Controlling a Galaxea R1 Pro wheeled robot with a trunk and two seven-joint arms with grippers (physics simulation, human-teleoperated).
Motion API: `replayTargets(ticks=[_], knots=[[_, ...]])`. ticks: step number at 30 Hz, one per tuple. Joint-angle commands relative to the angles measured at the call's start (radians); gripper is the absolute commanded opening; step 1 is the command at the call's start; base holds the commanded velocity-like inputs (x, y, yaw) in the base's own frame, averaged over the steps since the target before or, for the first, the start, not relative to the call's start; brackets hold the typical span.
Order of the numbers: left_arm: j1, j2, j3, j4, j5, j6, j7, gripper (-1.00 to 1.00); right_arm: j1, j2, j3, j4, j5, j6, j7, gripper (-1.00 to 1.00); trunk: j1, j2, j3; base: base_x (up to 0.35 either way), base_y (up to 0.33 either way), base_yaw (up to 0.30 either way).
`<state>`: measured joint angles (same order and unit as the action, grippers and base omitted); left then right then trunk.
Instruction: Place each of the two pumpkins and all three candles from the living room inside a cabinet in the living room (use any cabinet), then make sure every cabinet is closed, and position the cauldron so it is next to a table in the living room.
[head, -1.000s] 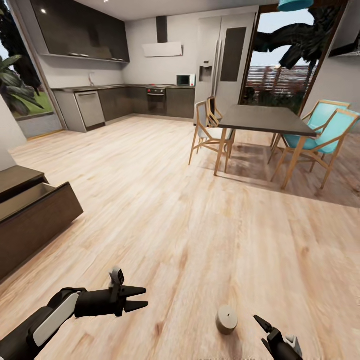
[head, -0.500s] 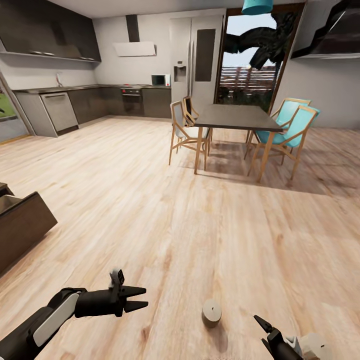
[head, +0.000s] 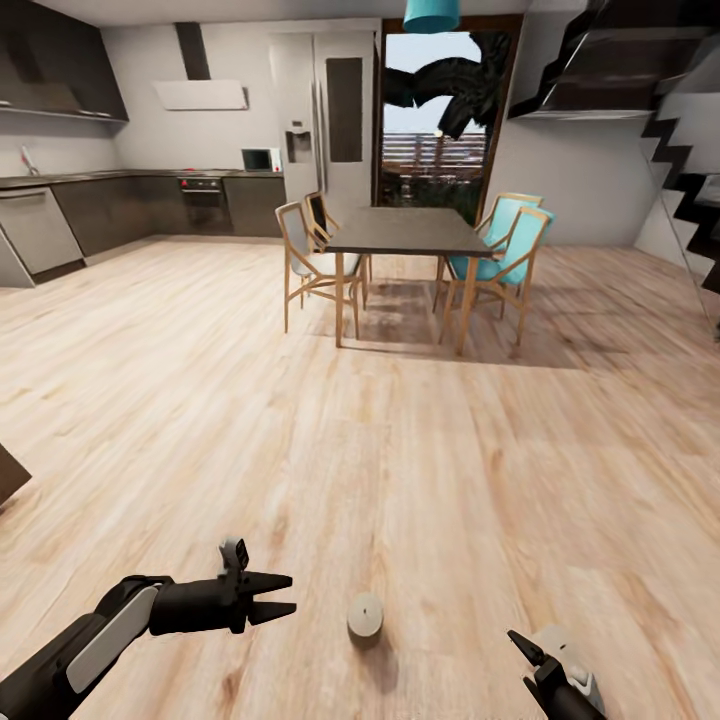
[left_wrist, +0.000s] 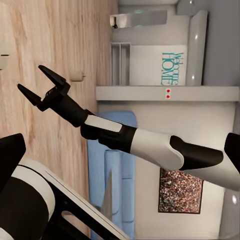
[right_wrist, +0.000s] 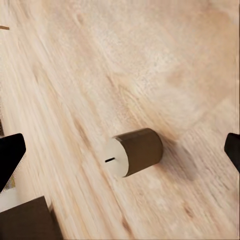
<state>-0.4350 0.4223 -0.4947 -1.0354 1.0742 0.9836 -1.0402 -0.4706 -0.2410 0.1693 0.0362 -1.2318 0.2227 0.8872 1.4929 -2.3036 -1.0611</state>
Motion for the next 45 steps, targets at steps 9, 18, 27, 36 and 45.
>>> replayTargets(ticks=[9, 18, 27, 36, 45], knots=[[-0.001, 0.001, -0.002, 0.000, 0.004, 0.004, 0.000, 1.00, -0.002, 0.000, 0.007, 0.004, -0.011, 0.007, 0.006, 1.00, 0.000, 0.000, -0.005, 0.000, -0.010, -0.279], [-0.001, 0.001, -0.002, 0.000, 0.005, 0.004, 0.000, 1.00, -0.002, 0.000, 0.007, 0.004, -0.011, 0.009, 0.006, 1.00, 0.000, 0.000, -0.010, 0.000, 0.000, -0.274], [-0.001, 0.001, -0.002, 0.000, 0.006, 0.004, 0.000, 1.00, -0.002, 0.000, 0.007, 0.004, -0.009, 0.009, 0.006, 1.00, 0.000, 0.000, -0.021, 0.077, -0.094, -0.208], [-0.001, 0.001, -0.002, 0.000, 0.006, 0.004, 0.000, 1.00, -0.002, -0.001, 0.007, 0.004, -0.009, 0.009, 0.006, 1.00, 0.000, 0.000, -0.033, 0.094, -0.094, -0.161], [-0.001, 0.001, -0.002, 0.000, 0.006, 0.004, 0.000, 1.00, -0.002, 0.000, 0.007, 0.004, -0.009, 0.009, 0.006, 1.00, 0.000, 0.000, -0.046, 0.003, -0.003, -0.159]])
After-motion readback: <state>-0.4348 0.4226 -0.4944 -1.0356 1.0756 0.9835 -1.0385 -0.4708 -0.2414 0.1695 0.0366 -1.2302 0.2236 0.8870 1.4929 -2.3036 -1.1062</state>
